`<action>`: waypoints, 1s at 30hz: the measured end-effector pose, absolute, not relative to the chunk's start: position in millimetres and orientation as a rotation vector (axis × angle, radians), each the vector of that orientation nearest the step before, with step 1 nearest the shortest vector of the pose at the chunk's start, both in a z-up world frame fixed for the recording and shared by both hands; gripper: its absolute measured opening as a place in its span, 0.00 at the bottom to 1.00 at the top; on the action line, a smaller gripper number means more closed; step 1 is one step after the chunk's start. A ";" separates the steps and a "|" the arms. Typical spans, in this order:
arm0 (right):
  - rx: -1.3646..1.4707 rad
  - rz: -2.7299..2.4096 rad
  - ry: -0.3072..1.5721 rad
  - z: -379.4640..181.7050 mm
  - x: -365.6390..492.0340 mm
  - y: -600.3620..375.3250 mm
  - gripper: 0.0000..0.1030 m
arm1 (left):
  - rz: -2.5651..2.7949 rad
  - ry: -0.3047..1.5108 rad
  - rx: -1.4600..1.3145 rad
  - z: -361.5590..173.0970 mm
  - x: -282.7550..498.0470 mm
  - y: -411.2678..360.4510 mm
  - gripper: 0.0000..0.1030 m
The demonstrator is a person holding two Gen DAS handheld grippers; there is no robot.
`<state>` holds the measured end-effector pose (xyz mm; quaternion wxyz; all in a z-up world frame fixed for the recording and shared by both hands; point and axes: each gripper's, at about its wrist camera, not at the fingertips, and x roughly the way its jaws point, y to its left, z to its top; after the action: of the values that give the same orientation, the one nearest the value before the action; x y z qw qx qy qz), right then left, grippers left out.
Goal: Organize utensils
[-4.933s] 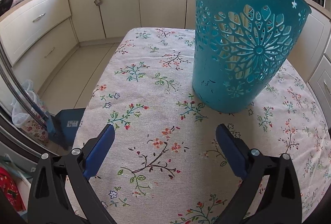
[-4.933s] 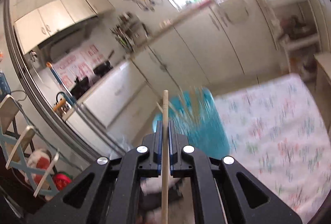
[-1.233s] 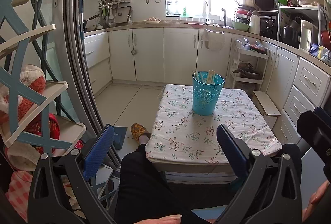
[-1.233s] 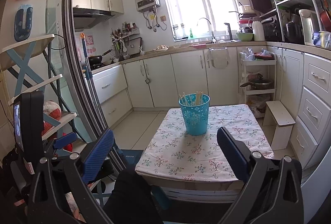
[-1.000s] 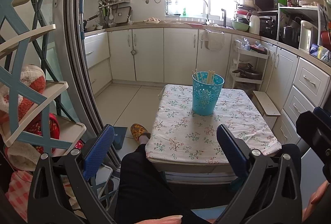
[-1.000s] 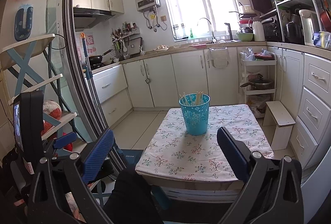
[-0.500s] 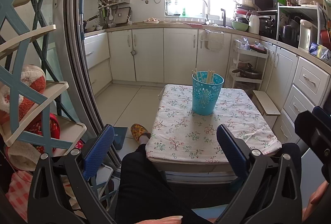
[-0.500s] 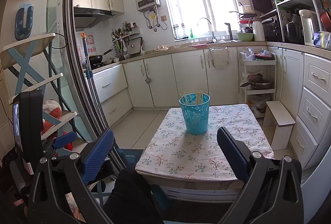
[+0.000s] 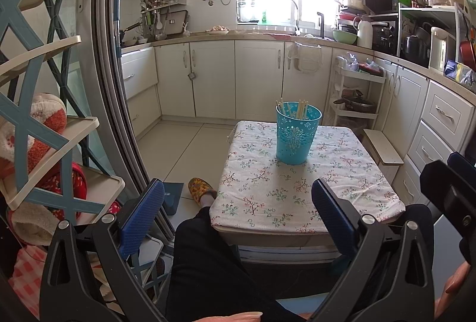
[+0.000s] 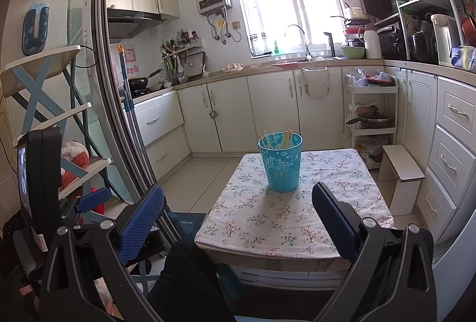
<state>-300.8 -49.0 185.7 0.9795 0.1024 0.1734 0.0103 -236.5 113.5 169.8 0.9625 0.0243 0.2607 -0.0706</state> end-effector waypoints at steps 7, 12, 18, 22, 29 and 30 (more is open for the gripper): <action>0.206 0.022 0.352 185.3 -300.8 -50.0 0.93 | -0.142 0.528 0.049 169.3 -236.3 113.0 0.93; 0.205 0.027 0.356 183.7 -302.9 -52.0 0.93 | -0.142 0.527 0.049 169.5 -236.6 113.0 0.93; 0.205 0.026 0.357 184.3 -302.0 -52.2 0.93 | -0.144 0.528 0.050 169.9 -237.6 113.8 0.93; 0.205 0.026 0.357 184.3 -301.5 -51.8 0.93 | -0.144 0.528 0.052 170.2 -238.7 114.1 0.93; 0.204 0.027 0.358 184.1 -301.7 -52.9 0.93 | -0.147 0.528 0.054 170.9 -240.5 115.8 0.93; 0.204 0.027 0.359 184.1 -301.5 -52.8 0.93 | -0.146 0.529 0.054 170.5 -239.7 115.0 0.93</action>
<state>-301.6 -52.8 184.1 0.9787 0.1014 0.1781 0.0136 -239.7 115.0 170.5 0.9623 0.0268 0.2609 -0.0722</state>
